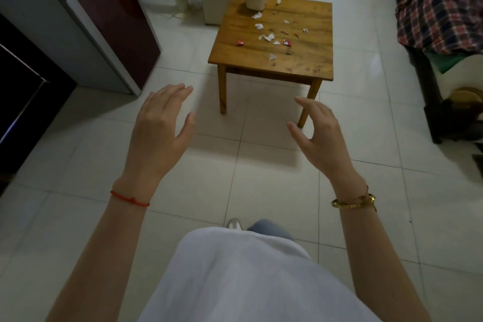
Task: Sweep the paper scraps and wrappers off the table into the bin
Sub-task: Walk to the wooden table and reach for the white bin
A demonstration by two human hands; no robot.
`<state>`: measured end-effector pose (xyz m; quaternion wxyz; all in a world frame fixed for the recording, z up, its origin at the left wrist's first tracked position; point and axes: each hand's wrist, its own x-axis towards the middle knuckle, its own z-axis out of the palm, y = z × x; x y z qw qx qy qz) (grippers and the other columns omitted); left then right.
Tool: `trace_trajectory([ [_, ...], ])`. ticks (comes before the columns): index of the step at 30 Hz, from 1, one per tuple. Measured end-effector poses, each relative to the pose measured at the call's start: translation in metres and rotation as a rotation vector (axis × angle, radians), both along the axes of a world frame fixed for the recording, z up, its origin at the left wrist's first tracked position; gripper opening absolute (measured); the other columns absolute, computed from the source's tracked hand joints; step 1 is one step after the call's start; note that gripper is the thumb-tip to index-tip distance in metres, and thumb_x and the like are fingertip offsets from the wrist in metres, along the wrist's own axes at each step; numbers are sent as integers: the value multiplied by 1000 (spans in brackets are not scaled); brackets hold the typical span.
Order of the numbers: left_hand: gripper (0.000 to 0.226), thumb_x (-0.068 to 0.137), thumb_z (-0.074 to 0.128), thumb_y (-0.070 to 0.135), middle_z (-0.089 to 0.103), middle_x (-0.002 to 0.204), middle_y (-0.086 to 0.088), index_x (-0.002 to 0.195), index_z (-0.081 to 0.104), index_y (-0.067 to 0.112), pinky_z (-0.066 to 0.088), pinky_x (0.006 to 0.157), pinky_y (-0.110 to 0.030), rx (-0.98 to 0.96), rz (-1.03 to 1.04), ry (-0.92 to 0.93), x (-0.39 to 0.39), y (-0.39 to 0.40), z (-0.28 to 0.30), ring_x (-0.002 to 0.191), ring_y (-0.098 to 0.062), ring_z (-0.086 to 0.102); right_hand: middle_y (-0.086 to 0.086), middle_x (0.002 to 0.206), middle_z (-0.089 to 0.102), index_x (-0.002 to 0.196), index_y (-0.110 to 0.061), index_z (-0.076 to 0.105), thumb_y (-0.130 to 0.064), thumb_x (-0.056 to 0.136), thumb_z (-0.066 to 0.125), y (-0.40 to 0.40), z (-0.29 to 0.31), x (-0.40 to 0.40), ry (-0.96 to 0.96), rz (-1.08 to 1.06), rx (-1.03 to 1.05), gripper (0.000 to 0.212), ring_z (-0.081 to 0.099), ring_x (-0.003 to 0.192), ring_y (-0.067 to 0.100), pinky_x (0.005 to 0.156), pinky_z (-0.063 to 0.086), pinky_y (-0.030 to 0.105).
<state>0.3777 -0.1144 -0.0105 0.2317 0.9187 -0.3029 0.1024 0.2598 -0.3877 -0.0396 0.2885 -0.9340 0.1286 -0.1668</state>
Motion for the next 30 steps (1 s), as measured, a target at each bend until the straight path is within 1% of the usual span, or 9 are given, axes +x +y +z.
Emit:
trace_trajectory([
  [5,47,98,50,24,50,146,-9,144,47,12,35,114,-49,12,-11,42,74,-34,2,140,-23,41,6,137,56,140,-11,48,-28,94,62,-29,-3,72,12,-17,11,51,47,131,19,112,37,36],
  [8,47,98,49,24,51,146,-9,144,47,11,35,115,-49,20,-14,46,119,-53,-3,140,-23,42,6,138,55,140,-11,47,-28,94,62,-47,-9,114,16,-23,20,51,47,131,20,112,38,38],
  [15,47,98,47,25,51,145,-7,144,47,13,26,120,-42,18,-8,52,232,-108,-13,140,-21,41,7,137,55,139,-11,48,-26,94,62,-104,-14,231,38,-9,29,50,47,131,20,111,39,43],
  [22,46,98,46,25,53,143,-7,143,47,13,25,120,-39,0,18,30,348,-169,-10,138,-21,43,5,136,56,137,-12,50,-24,93,63,-173,-2,358,19,33,14,47,48,131,21,109,40,45],
  [24,46,98,46,26,52,144,-6,143,47,15,24,120,-36,11,29,33,377,-183,-11,138,-20,42,5,137,56,137,-12,50,-25,93,62,-188,-2,388,22,32,11,47,47,132,21,109,39,44],
  [27,47,98,45,27,52,144,-6,143,47,15,22,120,-33,15,33,35,417,-201,-13,138,-20,42,5,134,57,136,-12,51,-26,94,62,-205,-4,429,30,36,-6,46,49,128,21,108,40,40],
  [30,46,98,45,25,53,143,-7,142,48,13,25,120,-39,10,11,45,457,-218,-17,137,-21,44,6,135,56,137,-10,50,-25,94,62,-218,-7,466,44,27,-1,47,48,129,21,109,39,38],
])
